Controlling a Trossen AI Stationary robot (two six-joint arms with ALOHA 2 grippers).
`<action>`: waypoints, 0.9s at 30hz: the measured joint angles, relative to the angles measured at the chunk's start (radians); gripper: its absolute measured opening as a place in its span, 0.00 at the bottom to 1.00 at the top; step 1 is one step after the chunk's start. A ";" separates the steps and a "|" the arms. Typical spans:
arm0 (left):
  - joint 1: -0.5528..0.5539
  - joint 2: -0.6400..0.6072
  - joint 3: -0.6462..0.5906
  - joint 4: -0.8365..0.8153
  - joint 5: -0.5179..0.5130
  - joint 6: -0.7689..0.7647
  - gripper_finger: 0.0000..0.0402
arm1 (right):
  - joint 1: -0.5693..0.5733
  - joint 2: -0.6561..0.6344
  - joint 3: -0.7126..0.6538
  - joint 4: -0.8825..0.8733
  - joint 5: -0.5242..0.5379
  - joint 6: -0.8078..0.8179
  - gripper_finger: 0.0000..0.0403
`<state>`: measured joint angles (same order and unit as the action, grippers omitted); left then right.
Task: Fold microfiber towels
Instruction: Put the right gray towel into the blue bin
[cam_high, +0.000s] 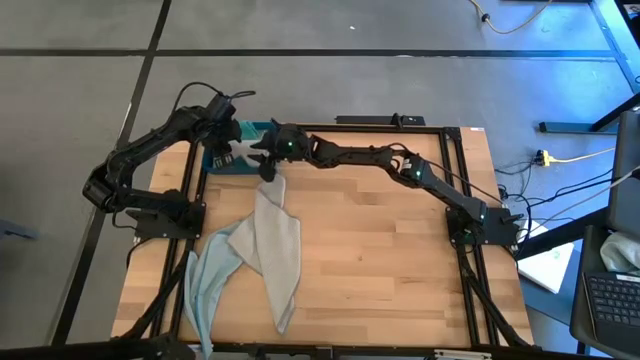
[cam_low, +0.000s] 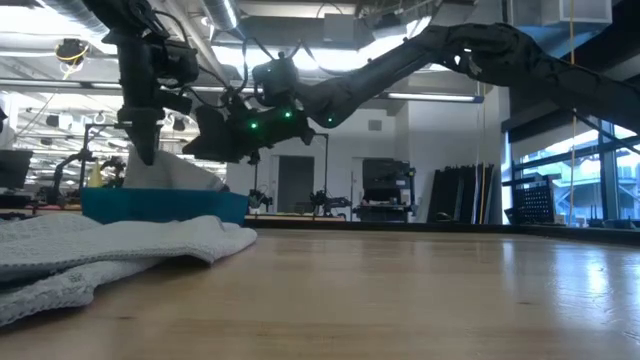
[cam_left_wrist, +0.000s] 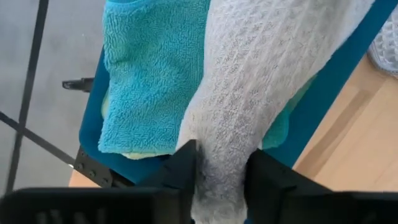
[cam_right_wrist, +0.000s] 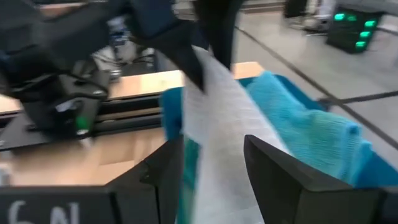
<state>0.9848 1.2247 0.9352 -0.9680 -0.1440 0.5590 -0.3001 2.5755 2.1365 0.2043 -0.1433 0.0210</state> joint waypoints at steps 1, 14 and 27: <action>0.001 0.000 0.000 0.000 0.000 -0.008 0.30 | 0.003 0.000 0.000 0.000 -0.018 0.000 0.42; -0.019 0.000 0.000 -0.044 -0.175 -0.201 0.55 | 0.043 0.001 0.000 -0.008 -0.148 -0.029 0.42; -0.172 -0.039 0.000 0.045 -0.541 -0.340 0.54 | 0.050 0.002 0.000 -0.027 -0.219 -0.077 0.42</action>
<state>0.8129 1.1855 0.9352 -0.9233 -0.6854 0.2192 -0.2504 2.5773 2.1364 0.1772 -0.3618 -0.0564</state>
